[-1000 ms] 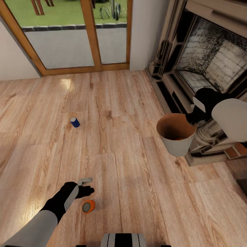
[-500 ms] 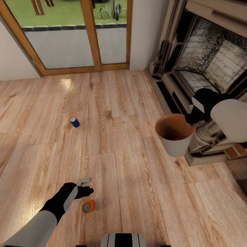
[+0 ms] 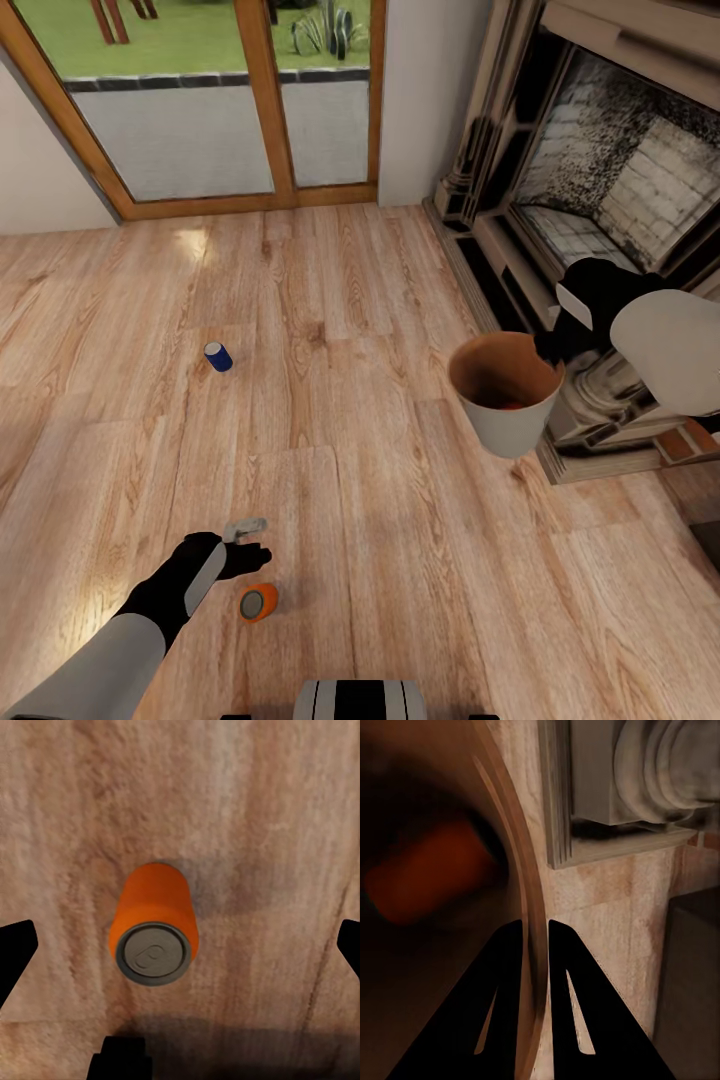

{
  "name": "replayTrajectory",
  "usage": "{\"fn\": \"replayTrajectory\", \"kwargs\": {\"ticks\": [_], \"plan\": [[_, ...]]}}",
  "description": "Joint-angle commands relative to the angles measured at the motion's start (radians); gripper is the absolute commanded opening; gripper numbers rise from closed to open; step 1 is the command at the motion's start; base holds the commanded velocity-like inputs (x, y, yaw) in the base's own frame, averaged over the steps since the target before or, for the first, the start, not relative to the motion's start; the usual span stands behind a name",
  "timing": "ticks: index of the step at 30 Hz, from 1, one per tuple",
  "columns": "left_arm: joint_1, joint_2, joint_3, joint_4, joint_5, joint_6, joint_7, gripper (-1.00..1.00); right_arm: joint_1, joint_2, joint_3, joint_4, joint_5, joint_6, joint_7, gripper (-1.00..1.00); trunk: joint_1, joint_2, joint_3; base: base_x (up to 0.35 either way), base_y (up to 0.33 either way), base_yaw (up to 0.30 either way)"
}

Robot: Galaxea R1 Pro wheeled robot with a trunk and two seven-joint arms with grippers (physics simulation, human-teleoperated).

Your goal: Put the three can of soda from the living room inside the tash can in the kitchen.

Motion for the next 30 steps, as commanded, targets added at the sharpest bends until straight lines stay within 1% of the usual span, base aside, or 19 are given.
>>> {"fn": "replayTrajectory", "kwargs": {"ticks": [1, 6, 12, 17, 26, 27, 30], "plan": [[0.000, 0.000, 0.000, 0.000, 0.000, -0.001, 0.000, 1.00, 0.000, 0.000, -0.003, 0.000, -0.006, 0.000, 0.003, -1.00, 0.000, 0.000, 0.000, 0.000, 0.000, 0.000], [0.000, 0.000, 0.001, 0.000, 0.001, -0.005, -0.001, 1.00, 0.001, 0.002, -0.002, 0.000, -0.006, 0.000, 0.003, -1.00, 0.000, 0.000, 0.000, 0.000, 0.000, 0.000], [0.000, 0.001, 0.001, 0.000, 0.002, -0.004, -0.005, 1.00, 0.001, 0.021, -0.004, 0.000, -0.008, 0.000, 0.003, -1.00, 0.000, 0.000, 0.000, 0.000, 0.000, 0.000], [0.000, 0.001, 0.001, -0.001, 0.001, -0.003, -0.002, 1.00, 0.001, 0.029, -0.003, 0.000, -0.008, 0.000, 0.003, -1.00, 0.019, -0.035, -0.016, 0.000, 0.000, 0.000], [0.000, 0.003, 0.001, 0.000, 0.000, -0.002, 0.000, 1.00, -0.002, 0.031, -0.006, -0.001, -0.008, 0.000, 0.003, -1.00, 0.054, -0.098, -0.044, 0.000, 0.000, 0.000], [0.000, 0.003, 0.001, 0.000, 0.000, -0.002, 0.000, 1.00, -0.003, 0.036, -0.007, 0.000, -0.009, 0.000, 0.003, -1.00, 0.057, -0.105, -0.047, 0.000, 0.000, 0.000], [0.000, 0.004, 0.001, 0.000, 0.000, -0.002, 0.001, 1.00, -0.005, 0.045, -0.009, 0.000, -0.009, 0.000, 0.003, -1.00, 0.057, -0.105, -0.047, 0.000, 0.000, 0.000]]}}
